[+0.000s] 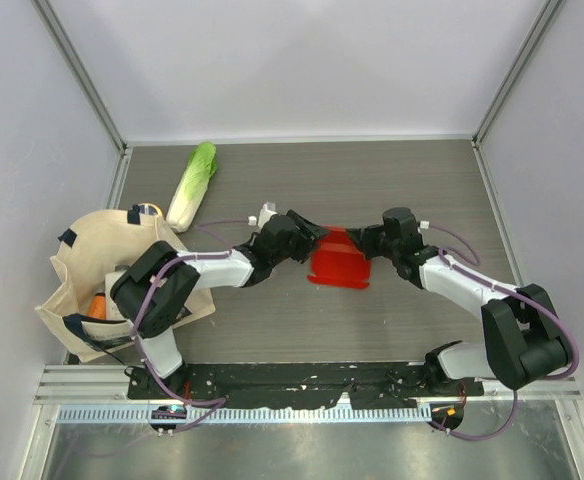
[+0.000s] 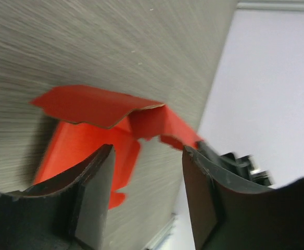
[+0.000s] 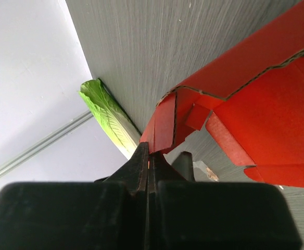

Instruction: Fold the paper box

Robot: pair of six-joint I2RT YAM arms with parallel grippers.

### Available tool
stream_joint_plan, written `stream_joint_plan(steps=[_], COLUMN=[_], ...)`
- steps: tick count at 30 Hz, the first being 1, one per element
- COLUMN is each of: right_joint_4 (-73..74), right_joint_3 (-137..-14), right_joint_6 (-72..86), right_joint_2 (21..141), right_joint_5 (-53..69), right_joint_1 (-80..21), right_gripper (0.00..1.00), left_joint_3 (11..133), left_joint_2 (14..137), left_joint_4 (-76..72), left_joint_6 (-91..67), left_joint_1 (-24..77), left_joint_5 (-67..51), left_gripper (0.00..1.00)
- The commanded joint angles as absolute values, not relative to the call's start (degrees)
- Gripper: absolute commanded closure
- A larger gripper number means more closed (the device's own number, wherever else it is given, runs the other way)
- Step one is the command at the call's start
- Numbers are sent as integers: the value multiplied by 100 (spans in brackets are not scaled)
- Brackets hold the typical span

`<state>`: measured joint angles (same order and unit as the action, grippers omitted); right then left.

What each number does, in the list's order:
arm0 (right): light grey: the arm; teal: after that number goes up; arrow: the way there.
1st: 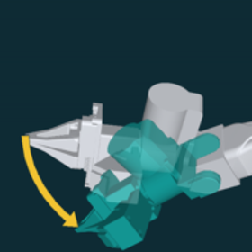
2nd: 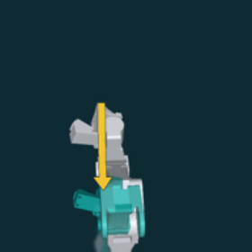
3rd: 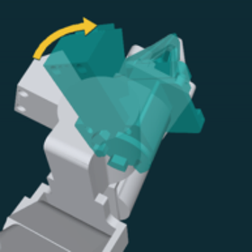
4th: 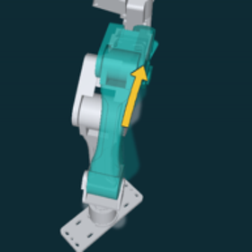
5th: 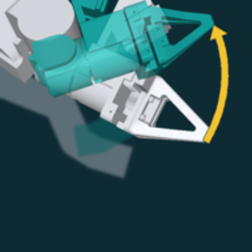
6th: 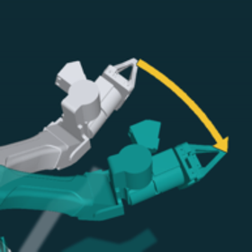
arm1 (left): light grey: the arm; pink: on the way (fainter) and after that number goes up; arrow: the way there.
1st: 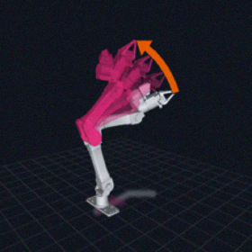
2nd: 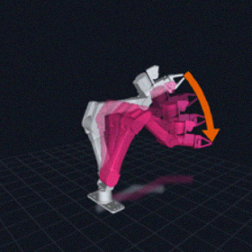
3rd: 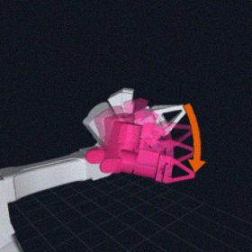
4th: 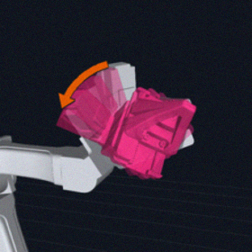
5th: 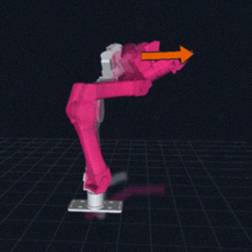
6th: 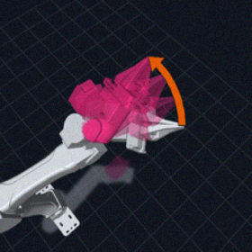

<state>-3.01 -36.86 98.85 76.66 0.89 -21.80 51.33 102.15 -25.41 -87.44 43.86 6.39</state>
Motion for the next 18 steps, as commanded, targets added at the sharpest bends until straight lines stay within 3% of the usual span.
stream_joint_plan(steps=[1, 6, 12, 18], right_joint_4=[-588, -1186, -1854, -2654], right_joint_3=[-3771, -3490, -3147, -2795], right_joint_6=[9457, 9501, 9247, 8956], right_joint_2=[7769, 7936, 7928, 8015], right_joint_5=[112, 264, 387, 623], right_joint_1=[-2092, -2057, -1934, -1767], right_gripper=[99, 99, 99, 99], left_joint_3=[5123, 5615, 4836, 5176], left_joint_2=[9449, 8588, 7726, 8524], left_joint_4=[-1637, 242, -289, -114], left_joint_6=[-7345, -5470, -3781, -3490], left_joint_1=[4342, 4307, 4026, 3753], left_joint_5=[773, 1291, 968, 966], left_gripper=[39, 39, 42, 52])
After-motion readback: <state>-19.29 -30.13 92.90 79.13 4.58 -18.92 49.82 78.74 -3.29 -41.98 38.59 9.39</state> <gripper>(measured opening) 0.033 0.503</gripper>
